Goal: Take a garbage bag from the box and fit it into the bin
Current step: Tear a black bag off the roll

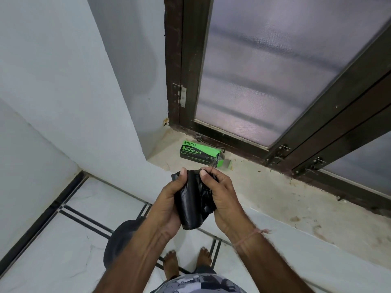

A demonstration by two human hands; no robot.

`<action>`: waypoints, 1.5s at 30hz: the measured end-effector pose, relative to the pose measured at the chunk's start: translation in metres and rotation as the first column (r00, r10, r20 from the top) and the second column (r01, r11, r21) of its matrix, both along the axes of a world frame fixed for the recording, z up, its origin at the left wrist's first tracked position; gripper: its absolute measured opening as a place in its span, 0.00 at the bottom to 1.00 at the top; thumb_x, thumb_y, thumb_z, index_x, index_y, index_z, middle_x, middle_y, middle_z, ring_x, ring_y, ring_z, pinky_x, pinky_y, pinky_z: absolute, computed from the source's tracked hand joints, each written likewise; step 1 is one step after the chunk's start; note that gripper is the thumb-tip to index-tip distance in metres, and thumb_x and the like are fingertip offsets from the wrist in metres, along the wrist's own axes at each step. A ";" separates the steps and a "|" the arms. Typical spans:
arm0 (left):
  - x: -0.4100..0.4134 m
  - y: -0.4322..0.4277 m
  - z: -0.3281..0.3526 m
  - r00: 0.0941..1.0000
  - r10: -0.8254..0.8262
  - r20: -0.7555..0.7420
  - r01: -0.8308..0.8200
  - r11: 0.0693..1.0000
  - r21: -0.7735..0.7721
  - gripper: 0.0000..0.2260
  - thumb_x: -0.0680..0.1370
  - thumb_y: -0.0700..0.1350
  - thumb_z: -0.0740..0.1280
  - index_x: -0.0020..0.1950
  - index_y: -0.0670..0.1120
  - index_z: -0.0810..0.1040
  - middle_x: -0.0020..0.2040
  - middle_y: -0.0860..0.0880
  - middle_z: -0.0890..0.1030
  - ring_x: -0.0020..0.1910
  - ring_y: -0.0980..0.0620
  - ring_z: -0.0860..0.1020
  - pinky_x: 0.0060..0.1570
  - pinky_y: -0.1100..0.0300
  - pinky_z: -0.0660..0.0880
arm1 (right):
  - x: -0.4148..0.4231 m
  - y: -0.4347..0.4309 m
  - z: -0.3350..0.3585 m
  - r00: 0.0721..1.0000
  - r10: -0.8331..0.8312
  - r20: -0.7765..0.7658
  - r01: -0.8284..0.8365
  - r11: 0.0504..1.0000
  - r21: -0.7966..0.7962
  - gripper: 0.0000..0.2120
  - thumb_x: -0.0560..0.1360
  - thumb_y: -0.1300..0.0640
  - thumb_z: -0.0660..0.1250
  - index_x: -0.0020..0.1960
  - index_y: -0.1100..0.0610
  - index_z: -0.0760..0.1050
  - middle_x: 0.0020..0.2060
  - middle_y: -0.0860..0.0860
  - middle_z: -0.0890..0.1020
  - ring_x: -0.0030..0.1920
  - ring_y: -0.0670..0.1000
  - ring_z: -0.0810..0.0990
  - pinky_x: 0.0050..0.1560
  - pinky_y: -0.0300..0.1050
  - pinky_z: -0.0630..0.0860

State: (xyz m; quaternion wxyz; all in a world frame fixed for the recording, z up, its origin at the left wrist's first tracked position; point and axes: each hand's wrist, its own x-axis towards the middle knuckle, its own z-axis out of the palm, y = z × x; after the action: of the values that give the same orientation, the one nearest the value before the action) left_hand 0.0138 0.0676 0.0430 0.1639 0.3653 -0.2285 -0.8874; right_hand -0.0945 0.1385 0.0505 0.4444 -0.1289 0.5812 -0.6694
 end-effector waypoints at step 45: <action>-0.068 -0.009 -0.019 0.928 0.369 0.055 -0.341 0.899 -0.275 0.22 0.75 0.56 0.76 0.56 0.40 0.78 0.40 0.45 0.84 0.32 0.50 0.81 0.31 0.57 0.81 | -0.114 0.018 -0.005 0.974 0.044 0.224 -0.035 0.998 -0.044 0.05 0.84 0.62 0.63 0.49 0.58 0.74 0.33 0.50 0.78 0.24 0.42 0.66 0.23 0.33 0.64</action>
State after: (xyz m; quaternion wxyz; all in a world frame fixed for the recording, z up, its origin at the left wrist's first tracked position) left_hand -0.0545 0.0582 0.0240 0.3572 0.4226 -0.2809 -0.7842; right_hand -0.2082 0.1562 0.0456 0.5178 -0.0729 0.5111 -0.6822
